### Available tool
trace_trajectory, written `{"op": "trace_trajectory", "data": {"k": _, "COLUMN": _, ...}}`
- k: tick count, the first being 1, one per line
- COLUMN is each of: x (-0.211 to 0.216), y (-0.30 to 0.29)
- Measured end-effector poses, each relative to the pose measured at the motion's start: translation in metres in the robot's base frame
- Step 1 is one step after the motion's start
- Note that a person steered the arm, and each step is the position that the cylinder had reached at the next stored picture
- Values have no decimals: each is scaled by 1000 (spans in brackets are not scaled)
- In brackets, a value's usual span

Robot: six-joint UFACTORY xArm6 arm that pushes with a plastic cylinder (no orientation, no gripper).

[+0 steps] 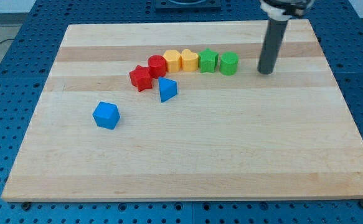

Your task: Move the blue triangle bottom to the green circle

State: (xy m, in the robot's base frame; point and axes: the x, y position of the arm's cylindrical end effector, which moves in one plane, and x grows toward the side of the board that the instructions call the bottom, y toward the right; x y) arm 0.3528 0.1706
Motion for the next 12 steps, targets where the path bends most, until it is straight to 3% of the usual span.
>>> {"op": "trace_trajectory", "data": {"k": 1, "x": -17, "y": -6}}
{"op": "trace_trajectory", "data": {"k": 4, "x": -14, "y": -86}}
{"op": "trace_trajectory", "data": {"k": 5, "x": -3, "y": -70}}
{"op": "trace_trajectory", "data": {"k": 7, "x": 75, "y": -72}}
{"op": "trace_trajectory", "data": {"k": 8, "x": 117, "y": -109}}
{"op": "trace_trajectory", "data": {"k": 10, "x": 123, "y": -220}}
{"op": "trace_trajectory", "data": {"k": 12, "x": 112, "y": -270}}
